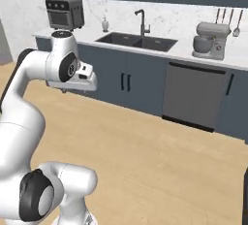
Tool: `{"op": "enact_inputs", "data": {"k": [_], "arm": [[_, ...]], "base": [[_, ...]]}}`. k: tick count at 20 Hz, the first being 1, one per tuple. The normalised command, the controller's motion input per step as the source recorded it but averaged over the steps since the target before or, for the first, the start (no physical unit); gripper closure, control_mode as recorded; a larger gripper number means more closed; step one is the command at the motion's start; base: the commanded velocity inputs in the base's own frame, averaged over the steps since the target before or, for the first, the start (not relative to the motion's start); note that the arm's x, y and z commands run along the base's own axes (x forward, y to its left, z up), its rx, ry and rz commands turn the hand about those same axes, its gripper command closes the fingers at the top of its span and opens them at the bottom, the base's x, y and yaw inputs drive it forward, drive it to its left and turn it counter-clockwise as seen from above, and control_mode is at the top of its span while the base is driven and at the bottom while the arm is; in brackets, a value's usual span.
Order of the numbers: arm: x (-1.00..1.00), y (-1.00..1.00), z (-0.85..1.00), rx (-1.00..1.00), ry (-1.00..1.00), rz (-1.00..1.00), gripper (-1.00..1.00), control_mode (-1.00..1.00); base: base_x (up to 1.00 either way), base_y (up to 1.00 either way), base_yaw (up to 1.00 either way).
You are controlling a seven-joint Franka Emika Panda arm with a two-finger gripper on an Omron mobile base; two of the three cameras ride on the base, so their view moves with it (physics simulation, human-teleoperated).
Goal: Navigate to the dishwasher.
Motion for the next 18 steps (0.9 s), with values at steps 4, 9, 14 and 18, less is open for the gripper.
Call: {"op": "enact_inputs", "data": {"k": [4, 9, 14, 18], "arm": [[0.00, 0.00, 0.00, 0.00, 0.00, 0.00, -1.00, 1.00], [0.00, 0.00, 0.00, 0.00, 0.00, 0.00, -1.00, 1.00], [0.00, 0.00, 0.00, 0.00, 0.00, 0.00, -1.00, 1.00], [0.00, 0.00, 0.00, 0.00, 0.00, 0.00, -1.00, 1.00]], "base": [[1.00, -0.14, -0.38], [1.00, -0.07, -0.14], [1.00, -0.30, -0.06], [1.00, -0.37, -0.06]]}}
